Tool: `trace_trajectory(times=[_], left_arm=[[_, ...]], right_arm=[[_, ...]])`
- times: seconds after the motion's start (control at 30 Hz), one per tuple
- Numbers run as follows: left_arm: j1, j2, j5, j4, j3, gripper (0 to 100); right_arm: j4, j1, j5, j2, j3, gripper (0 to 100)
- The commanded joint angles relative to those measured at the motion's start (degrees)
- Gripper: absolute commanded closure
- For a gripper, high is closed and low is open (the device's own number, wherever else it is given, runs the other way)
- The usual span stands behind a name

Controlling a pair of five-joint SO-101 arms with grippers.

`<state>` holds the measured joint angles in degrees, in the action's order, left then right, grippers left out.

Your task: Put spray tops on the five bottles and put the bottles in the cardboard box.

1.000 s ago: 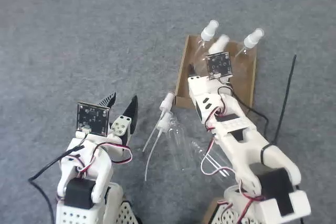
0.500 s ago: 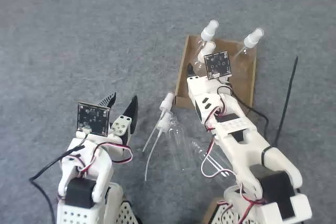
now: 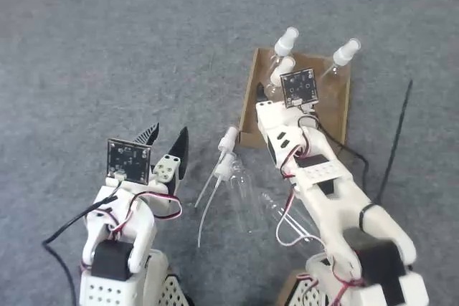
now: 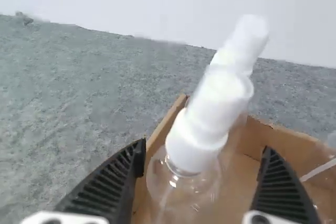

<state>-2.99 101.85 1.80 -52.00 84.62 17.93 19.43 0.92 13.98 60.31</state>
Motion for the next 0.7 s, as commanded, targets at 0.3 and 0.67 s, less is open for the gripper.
trace_trajectory(times=[0.3, 0.67], left_arm=[[0.2, 0.6, -0.3, 1.6, -0.2, 84], [0.2, 0.6, -0.3, 1.6, -0.1, 84]], right_arm=[[-25.5, 0.0, -0.7, 23.0, -11.5, 71.9], [-62.1, 0.4, -1.0, 39.0, -16.6, 72.0]])
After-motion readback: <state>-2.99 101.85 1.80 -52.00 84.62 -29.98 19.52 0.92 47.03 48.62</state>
